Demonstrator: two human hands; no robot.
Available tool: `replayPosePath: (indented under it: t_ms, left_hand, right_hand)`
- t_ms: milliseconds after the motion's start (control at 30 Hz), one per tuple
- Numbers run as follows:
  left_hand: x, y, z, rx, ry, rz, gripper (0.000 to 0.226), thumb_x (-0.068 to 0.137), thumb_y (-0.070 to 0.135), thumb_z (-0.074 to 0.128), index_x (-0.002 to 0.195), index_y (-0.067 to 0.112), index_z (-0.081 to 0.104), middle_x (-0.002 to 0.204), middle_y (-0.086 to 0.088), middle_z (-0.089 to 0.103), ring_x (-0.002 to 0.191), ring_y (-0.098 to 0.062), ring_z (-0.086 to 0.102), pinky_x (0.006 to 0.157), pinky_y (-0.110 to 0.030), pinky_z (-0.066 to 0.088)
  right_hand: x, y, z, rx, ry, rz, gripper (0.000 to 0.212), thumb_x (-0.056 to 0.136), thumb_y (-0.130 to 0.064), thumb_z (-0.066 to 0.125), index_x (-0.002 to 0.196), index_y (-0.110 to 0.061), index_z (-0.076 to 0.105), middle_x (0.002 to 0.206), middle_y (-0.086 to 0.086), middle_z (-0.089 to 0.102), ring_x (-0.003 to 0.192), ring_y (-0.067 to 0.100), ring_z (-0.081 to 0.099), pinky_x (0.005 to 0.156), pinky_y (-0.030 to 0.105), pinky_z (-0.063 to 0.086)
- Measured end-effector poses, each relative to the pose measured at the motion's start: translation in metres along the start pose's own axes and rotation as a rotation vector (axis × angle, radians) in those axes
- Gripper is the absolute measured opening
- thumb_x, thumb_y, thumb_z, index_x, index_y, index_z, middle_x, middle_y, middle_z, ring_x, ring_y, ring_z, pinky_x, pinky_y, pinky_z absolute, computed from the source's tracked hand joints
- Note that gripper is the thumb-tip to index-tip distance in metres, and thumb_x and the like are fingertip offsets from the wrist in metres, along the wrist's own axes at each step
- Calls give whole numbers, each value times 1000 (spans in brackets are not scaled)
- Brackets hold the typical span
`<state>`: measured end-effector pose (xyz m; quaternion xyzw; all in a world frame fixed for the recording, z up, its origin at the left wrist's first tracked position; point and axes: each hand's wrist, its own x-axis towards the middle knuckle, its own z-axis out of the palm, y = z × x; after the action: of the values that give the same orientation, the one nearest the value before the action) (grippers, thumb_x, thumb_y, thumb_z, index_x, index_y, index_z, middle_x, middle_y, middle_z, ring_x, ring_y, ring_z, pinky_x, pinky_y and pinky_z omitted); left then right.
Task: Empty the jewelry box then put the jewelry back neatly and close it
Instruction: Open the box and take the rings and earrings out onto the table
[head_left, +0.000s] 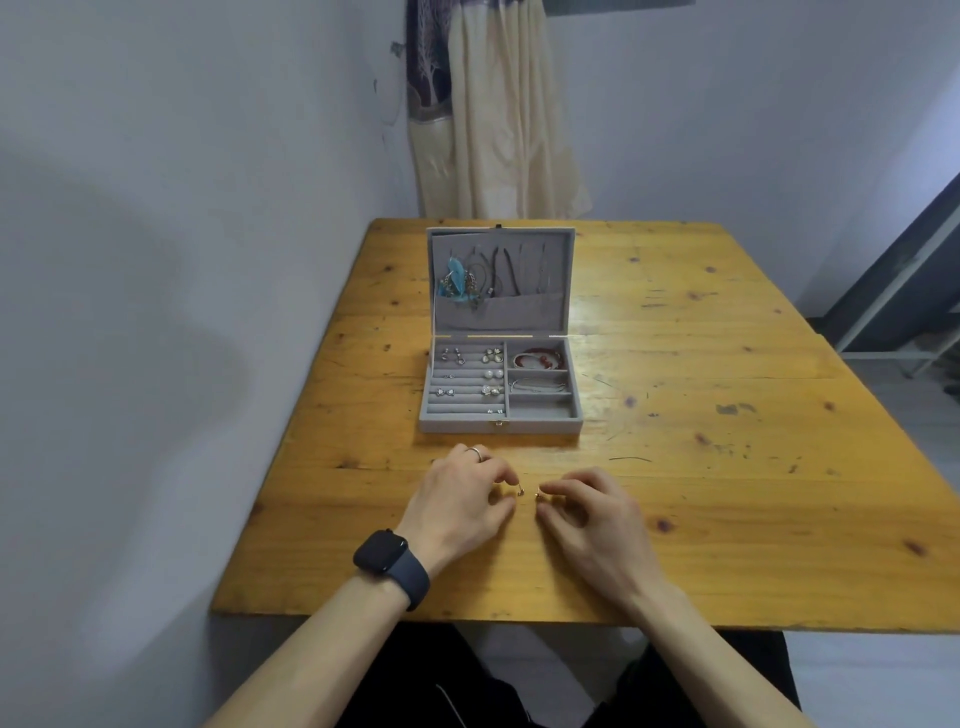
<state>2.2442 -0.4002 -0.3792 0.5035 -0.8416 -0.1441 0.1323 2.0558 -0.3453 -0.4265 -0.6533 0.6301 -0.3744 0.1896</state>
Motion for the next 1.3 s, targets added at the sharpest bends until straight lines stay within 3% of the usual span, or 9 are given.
replayPosePath:
  t_ms: [467, 700, 933, 1300]
  left_hand:
    - [3, 1, 6, 109, 52, 81, 22, 96, 44, 57, 104, 32, 74, 104, 14, 62, 100, -10, 52, 91, -29, 42]
    - [1, 4, 11, 118, 90, 95, 26, 93, 48, 56, 103, 30, 72, 106, 12, 64, 102, -12, 53, 90, -30, 42]
    - [0, 4, 13, 76, 100, 122, 18, 95, 35, 61, 97, 27, 76, 99, 10, 66, 95, -14, 56, 84, -30, 43]
    - [-6, 2, 7, 89, 56, 118, 24, 98, 41, 57, 109, 29, 74, 107, 13, 65, 102, -10, 54, 90, -28, 41]
  right_hand:
    - [4, 0, 11, -79, 54, -37, 6, 84, -24, 77, 90, -25, 76, 90, -7, 65, 86, 15, 58, 77, 35, 52]
    - [3, 3, 11, -71, 61, -44, 7, 85, -24, 77, 92, -24, 77, 89, -8, 63, 84, 13, 58, 75, 33, 52]
    - [3, 5, 14, -85, 71, -53, 7, 84, -24, 78, 91, -25, 77, 89, -7, 64, 84, 17, 58, 75, 34, 51]
    - [3, 5, 12, -98, 56, -58, 10, 82, -28, 81, 92, -28, 80, 89, -12, 65, 84, 11, 55, 74, 23, 44]
